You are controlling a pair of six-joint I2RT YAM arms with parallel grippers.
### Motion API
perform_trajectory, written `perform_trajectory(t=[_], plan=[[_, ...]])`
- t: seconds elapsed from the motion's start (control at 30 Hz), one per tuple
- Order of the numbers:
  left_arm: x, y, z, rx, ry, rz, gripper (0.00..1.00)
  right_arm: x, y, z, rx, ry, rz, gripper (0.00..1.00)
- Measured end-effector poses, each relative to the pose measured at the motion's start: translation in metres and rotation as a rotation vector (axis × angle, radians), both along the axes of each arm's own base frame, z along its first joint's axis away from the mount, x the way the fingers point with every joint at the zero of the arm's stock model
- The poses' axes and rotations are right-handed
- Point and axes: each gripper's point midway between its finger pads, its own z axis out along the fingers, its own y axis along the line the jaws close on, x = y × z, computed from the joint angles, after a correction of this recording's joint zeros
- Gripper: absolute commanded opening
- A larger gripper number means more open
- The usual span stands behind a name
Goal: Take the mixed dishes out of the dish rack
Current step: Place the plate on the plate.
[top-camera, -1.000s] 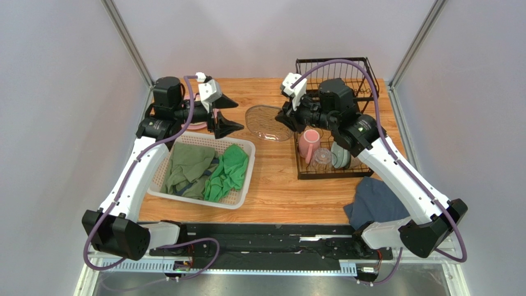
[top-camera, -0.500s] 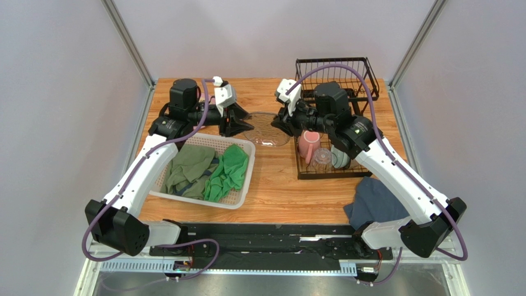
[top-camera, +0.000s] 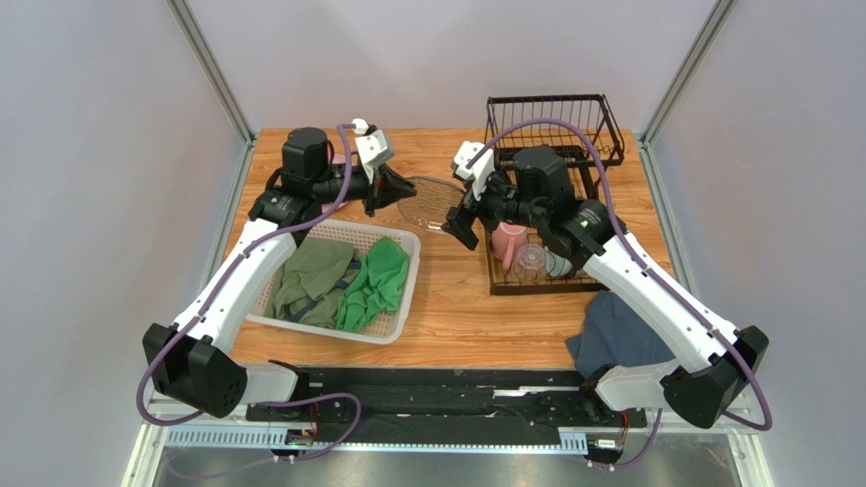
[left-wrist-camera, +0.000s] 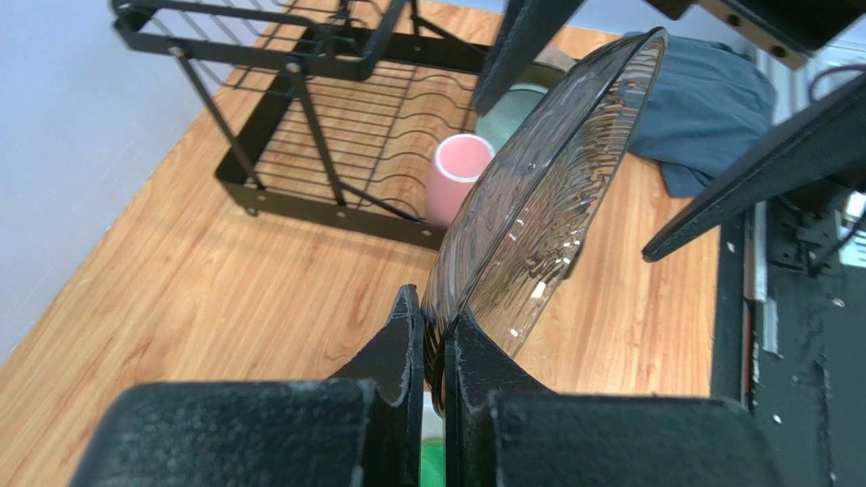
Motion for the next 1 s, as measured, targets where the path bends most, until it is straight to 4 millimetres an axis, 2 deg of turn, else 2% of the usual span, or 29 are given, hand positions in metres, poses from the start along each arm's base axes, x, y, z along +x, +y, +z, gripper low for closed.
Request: perform_trajectory(t=[0.17, 0.33, 0.43, 0.53, 0.73, 0.9, 1.0], plan=[[0.023, 0.019, 0.007, -0.023, 0.002, 0.115, 0.0, 0.008, -0.018, 0.003, -0.018, -0.05, -0.1, 1.0], [0.065, 0.068, 0.016, -0.089, 0.032, 0.303, 0.0, 0.02, -0.036, 0.017, -0.015, -0.116, -0.21, 1.0], [0.091, 0.101, 0.01, -0.12, 0.087, 0.421, 0.0, 0.026, -0.046, 0.021, -0.019, -0.144, -0.267, 1.0], [0.119, 0.132, -0.003, -0.15, 0.163, 0.534, 0.0, 0.029, -0.054, 0.019, -0.03, -0.154, -0.307, 1.0], [0.176, 0.198, -0.048, -0.217, 0.374, 0.75, 0.0, 0.031, -0.063, 0.015, -0.044, -0.165, -0.344, 1.0], [0.214, 0.235, -0.083, -0.248, 0.505, 0.868, 0.0, 0.031, -0.068, 0.016, -0.046, -0.179, -0.358, 1.0], [0.231, 0.247, -0.106, -0.234, 0.57, 0.922, 0.0, 0.031, -0.07, 0.015, -0.055, -0.183, -0.362, 1.0]])
